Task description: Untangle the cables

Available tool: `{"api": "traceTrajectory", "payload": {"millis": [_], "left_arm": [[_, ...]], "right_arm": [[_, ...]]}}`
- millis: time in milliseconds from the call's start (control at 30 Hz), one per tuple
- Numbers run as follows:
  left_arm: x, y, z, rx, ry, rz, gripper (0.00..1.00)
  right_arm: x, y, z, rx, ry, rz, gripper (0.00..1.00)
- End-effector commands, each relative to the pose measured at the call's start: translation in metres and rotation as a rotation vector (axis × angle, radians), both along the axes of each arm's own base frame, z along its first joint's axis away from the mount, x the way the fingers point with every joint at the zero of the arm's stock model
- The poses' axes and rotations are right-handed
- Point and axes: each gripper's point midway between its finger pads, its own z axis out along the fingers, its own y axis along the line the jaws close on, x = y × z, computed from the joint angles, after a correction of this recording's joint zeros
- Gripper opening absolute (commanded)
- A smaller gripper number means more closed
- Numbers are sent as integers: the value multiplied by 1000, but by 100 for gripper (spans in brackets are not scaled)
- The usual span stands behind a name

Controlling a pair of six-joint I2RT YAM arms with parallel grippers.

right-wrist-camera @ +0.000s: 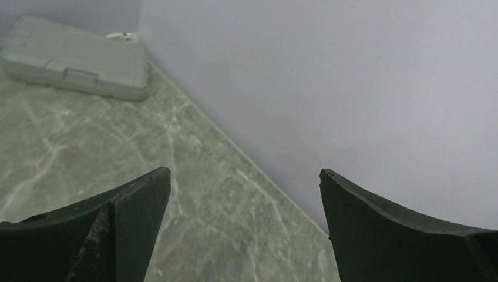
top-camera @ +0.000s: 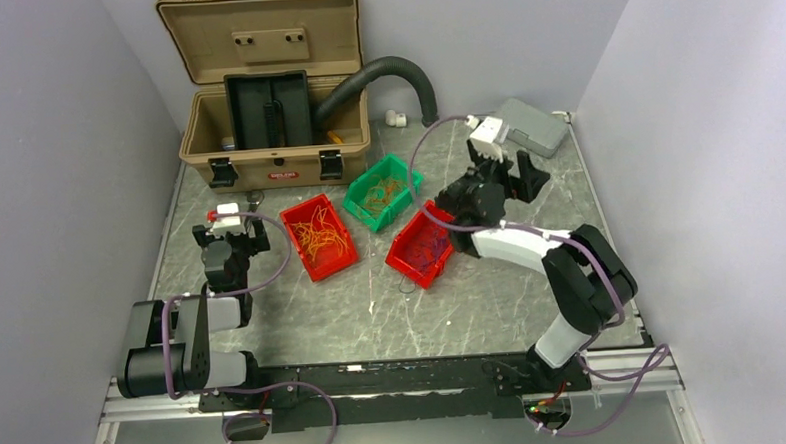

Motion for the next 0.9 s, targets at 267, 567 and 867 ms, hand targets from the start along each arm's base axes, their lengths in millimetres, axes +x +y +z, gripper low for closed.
{"api": "traceTrajectory", "payload": {"millis": [267, 567, 867], "left_arm": [[5, 0, 18, -9, -70, 6, 99], [14, -23, 15, 42, -27, -143, 99], [14, -22, 16, 41, -29, -141, 99]], "right_arm": [[16, 37, -61, 869, -239, 677, 100], [15, 36, -85, 755, -124, 668, 100], [15, 30, -86, 761, -128, 719, 100]]}}
